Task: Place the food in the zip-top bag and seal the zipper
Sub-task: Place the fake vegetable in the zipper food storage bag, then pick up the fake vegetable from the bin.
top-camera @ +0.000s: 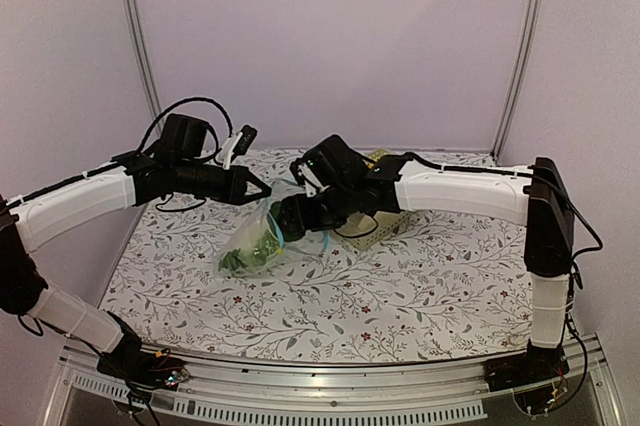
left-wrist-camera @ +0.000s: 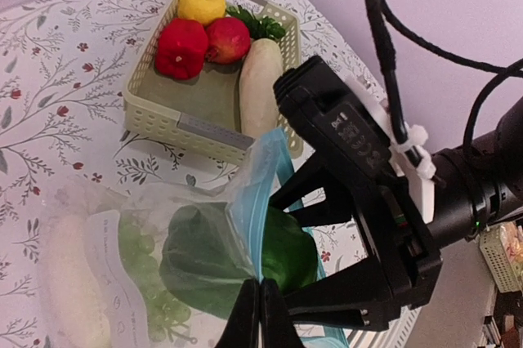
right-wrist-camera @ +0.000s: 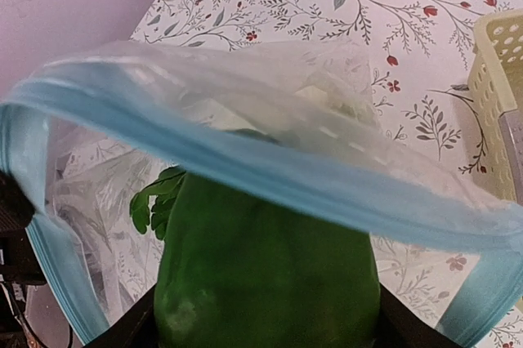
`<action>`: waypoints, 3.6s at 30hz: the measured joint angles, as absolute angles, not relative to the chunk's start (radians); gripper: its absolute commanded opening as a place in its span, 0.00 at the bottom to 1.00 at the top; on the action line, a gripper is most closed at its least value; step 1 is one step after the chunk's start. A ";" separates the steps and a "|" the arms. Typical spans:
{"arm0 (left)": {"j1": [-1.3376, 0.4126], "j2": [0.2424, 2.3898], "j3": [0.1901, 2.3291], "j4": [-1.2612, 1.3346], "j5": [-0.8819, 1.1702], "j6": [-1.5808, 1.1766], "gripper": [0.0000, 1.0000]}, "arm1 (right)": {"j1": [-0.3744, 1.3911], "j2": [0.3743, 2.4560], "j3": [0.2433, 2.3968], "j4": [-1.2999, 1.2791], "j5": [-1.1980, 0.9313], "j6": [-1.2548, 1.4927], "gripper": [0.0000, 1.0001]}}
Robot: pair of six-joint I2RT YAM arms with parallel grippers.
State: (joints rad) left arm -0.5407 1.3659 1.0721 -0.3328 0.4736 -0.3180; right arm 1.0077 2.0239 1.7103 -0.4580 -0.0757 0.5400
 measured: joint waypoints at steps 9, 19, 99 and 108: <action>-0.549 1.371 1.072 -0.330 0.482 -0.318 0.00 | 1.008 2.084 1.729 -0.409 -0.048 0.566 0.81; -0.550 1.371 1.072 -0.330 0.482 -0.318 0.00 | 1.008 2.096 1.729 -0.384 -0.036 0.572 0.97; -0.538 1.352 1.072 -0.337 0.387 -0.330 0.00 | 0.686 2.121 1.739 -0.749 0.255 0.654 0.88; -0.538 1.352 1.072 -0.337 0.387 -0.330 0.00 | 0.639 2.118 1.690 -0.748 0.266 0.654 0.88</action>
